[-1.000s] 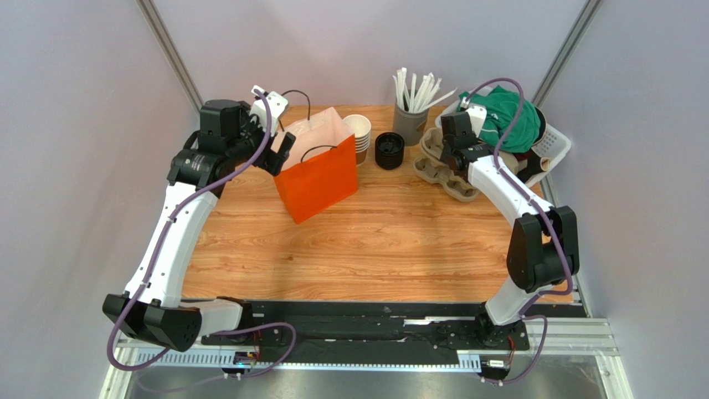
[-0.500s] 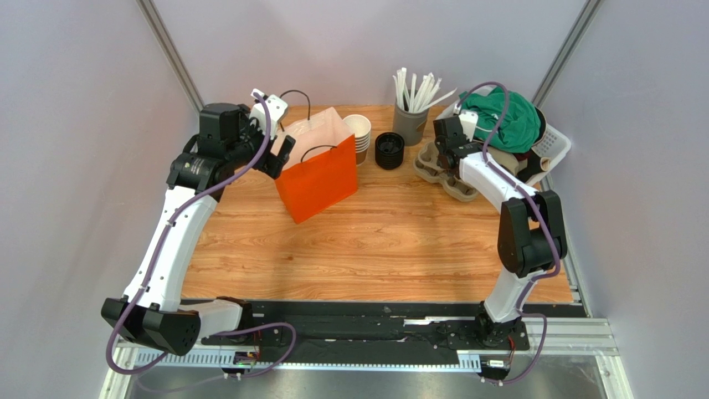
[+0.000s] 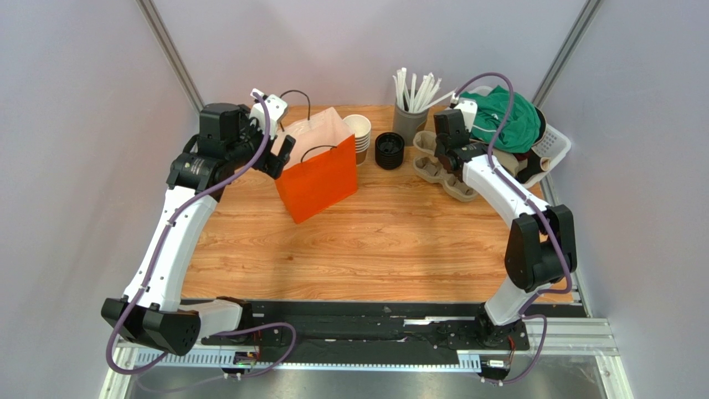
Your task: Pack the takeout coffee
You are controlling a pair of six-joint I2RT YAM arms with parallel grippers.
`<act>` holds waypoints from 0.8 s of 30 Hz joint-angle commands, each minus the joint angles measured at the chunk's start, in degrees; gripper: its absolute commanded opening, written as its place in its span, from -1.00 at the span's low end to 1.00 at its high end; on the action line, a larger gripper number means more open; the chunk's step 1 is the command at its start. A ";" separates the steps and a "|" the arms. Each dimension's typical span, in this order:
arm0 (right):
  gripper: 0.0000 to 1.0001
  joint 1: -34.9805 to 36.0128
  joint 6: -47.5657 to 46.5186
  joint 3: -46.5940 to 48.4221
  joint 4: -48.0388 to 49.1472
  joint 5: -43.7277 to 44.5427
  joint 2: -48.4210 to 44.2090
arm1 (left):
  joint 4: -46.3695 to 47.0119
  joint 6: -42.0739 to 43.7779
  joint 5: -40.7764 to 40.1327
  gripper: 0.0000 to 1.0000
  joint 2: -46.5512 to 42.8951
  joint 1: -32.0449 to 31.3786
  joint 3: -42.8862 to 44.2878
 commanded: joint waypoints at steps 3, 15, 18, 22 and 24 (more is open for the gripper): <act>-0.46 -0.01 -0.20 -0.99 2.40 0.67 -0.54 | 2.09 -0.80 0.88 0.98 -1.70 0.34 -0.38; -0.48 2.19 -2.48 -4.76 4.94 -0.21 0.78 | 2.53 -0.80 1.05 0.98 -1.70 0.34 -0.99; -0.47 2.45 -2.49 -5.30 5.74 -0.29 1.48 | 2.62 -0.71 0.88 0.98 -1.88 0.34 -1.26; -0.41 2.54 -2.57 -5.29 5.83 -0.12 2.71 | 2.79 -0.80 1.14 0.98 -1.88 0.34 -1.43; -0.34 2.63 -2.57 -5.29 5.91 -0.03 2.63 | 2.79 -0.80 1.23 0.98 -1.97 0.34 -1.61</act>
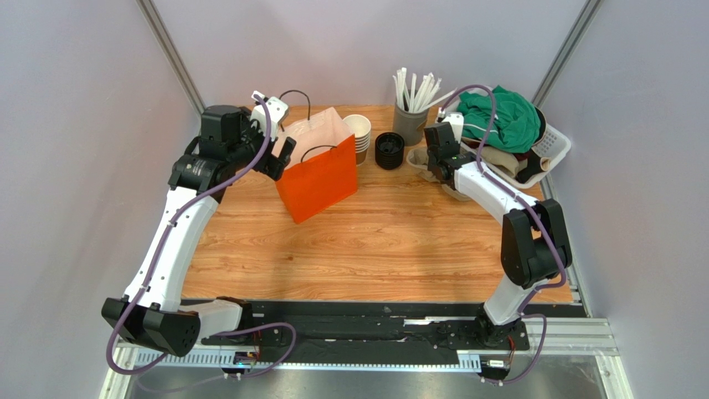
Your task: Pack the takeout coffee
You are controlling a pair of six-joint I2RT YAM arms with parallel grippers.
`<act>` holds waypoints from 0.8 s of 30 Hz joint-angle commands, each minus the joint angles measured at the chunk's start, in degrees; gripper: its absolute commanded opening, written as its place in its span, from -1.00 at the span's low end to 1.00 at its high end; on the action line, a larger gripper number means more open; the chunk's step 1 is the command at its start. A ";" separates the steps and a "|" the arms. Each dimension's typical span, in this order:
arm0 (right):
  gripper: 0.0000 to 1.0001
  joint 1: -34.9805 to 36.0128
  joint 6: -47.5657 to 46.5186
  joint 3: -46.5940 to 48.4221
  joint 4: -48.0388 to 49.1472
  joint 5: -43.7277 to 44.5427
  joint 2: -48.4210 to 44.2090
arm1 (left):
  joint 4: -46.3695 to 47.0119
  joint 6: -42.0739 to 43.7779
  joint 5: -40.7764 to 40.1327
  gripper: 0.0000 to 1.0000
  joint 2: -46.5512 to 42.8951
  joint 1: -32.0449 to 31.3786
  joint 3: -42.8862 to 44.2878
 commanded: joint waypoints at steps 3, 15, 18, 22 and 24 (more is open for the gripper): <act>-0.23 0.31 -0.52 -0.36 3.49 1.41 0.07 | 2.16 -0.53 1.27 0.98 -1.51 0.36 -0.26; -0.10 0.14 0.89 0.70 0.95 1.15 1.56 | 2.16 -0.71 1.45 0.98 -1.77 0.36 -0.43; -0.07 0.14 1.06 1.14 0.06 1.41 1.21 | 2.25 -0.71 1.54 0.98 -1.86 0.36 -0.52; 0.05 -0.04 1.32 0.79 -0.11 2.55 1.03 | 2.25 -0.80 1.89 0.98 -1.51 0.36 -0.43; 0.09 -0.30 1.68 0.61 -0.38 2.82 1.30 | 2.16 -0.80 2.06 0.98 -1.42 0.36 -0.34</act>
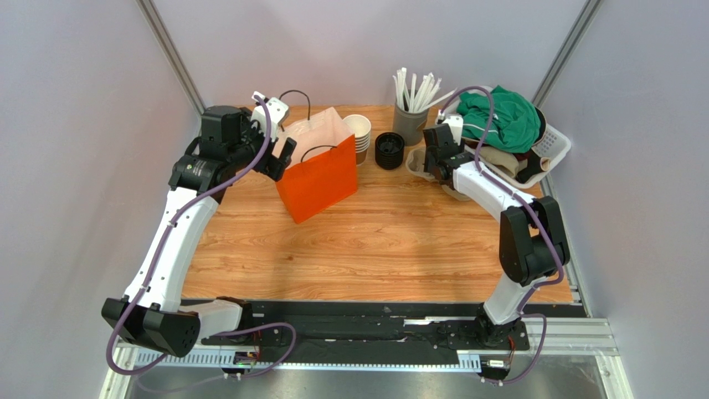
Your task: Pack the takeout coffee
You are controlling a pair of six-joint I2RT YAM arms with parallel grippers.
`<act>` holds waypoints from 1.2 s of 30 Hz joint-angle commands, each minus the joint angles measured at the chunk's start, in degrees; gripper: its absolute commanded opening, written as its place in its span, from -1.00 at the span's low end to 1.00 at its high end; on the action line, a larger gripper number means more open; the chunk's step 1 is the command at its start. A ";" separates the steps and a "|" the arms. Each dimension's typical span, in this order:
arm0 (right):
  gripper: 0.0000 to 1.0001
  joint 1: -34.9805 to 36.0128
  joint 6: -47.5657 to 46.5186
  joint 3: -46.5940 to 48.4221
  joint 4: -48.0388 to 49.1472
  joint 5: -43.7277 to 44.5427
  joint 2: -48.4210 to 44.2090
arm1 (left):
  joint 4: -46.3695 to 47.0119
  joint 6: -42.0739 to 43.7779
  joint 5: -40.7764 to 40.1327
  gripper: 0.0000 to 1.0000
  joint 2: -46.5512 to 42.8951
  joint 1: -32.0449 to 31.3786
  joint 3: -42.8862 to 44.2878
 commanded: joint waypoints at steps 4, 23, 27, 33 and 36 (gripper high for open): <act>0.18 -0.56 1.70 0.37 -0.31 2.10 0.33 | 1.92 -0.73 1.45 0.98 -1.24 0.34 0.14; -0.28 -1.44 2.49 1.77 -1.81 0.17 2.36 | 1.83 -0.82 1.45 0.98 -1.16 0.34 -0.04; -0.41 -1.36 1.44 3.88 -3.65 -0.01 0.52 | 1.74 -0.73 1.28 0.98 -1.07 0.34 0.22; -0.50 -1.27 -2.34 7.30 -5.41 -0.45 -3.70 | 0.78 -0.82 1.63 0.98 -0.19 0.33 2.24; -0.47 -1.27 -4.62 8.80 -6.29 -0.54 -5.37 | 0.34 -0.38 0.84 0.98 -0.54 0.34 3.21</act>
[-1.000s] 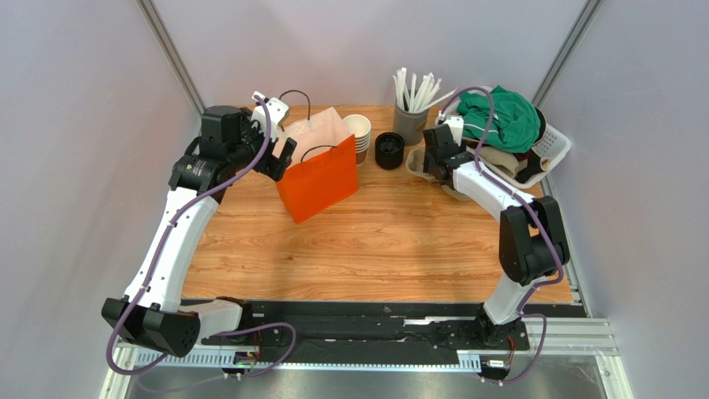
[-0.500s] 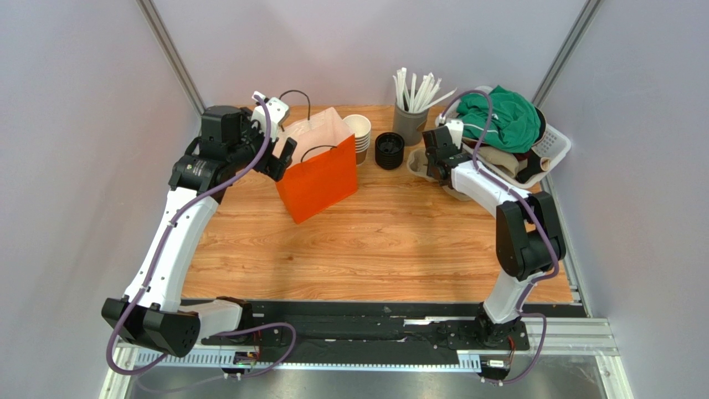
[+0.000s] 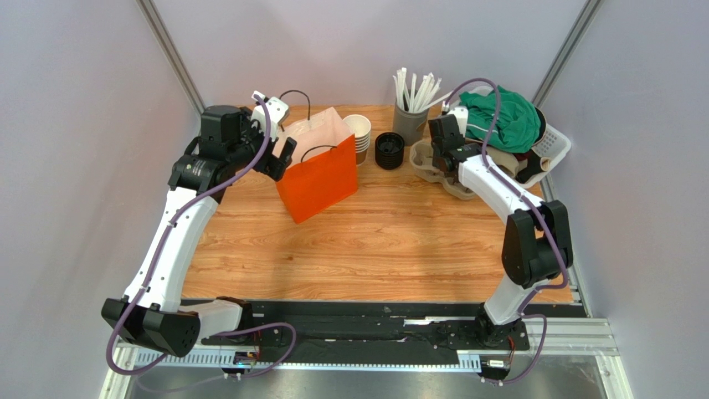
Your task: Pack the takeout coffee
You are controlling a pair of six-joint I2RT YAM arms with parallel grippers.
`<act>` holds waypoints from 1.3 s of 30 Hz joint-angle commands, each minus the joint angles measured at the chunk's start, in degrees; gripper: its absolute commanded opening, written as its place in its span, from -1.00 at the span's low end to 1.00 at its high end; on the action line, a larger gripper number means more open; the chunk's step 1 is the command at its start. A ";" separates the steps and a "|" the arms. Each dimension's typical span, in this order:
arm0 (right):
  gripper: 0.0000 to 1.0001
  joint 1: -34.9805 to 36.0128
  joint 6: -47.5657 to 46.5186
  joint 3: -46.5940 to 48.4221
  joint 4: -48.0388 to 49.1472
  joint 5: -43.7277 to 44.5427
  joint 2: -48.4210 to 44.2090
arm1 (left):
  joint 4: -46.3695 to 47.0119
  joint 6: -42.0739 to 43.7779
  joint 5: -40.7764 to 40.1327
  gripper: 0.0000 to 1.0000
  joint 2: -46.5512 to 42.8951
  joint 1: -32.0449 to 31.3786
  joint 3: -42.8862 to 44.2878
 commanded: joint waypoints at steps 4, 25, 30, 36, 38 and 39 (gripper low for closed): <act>-0.46 -0.13 -6.06 6.23 -0.91 -1.41 -7.70 | -1.35 1.17 -0.89 0.98 -0.30 0.36 6.41; -0.38 1.89 -12.04 27.50 -7.33 -30.85 -10.70 | -7.77 8.38 10.51 0.98 17.70 5.01 30.40; -0.35 2.06 -11.60 26.28 -6.90 -34.29 -11.83 | -8.21 10.05 18.26 0.98 21.05 6.24 33.05; -0.32 2.15 -11.86 24.43 -6.10 -37.45 -15.00 | -8.12 10.85 20.90 0.97 24.39 7.12 36.30; -0.31 2.07 -11.77 24.52 -5.84 -39.03 -15.26 | -9.00 10.84 22.30 0.90 26.15 7.30 37.88; -0.29 2.15 -11.77 24.60 -5.75 -39.65 -15.53 | -9.18 10.85 22.48 0.85 26.68 7.30 38.41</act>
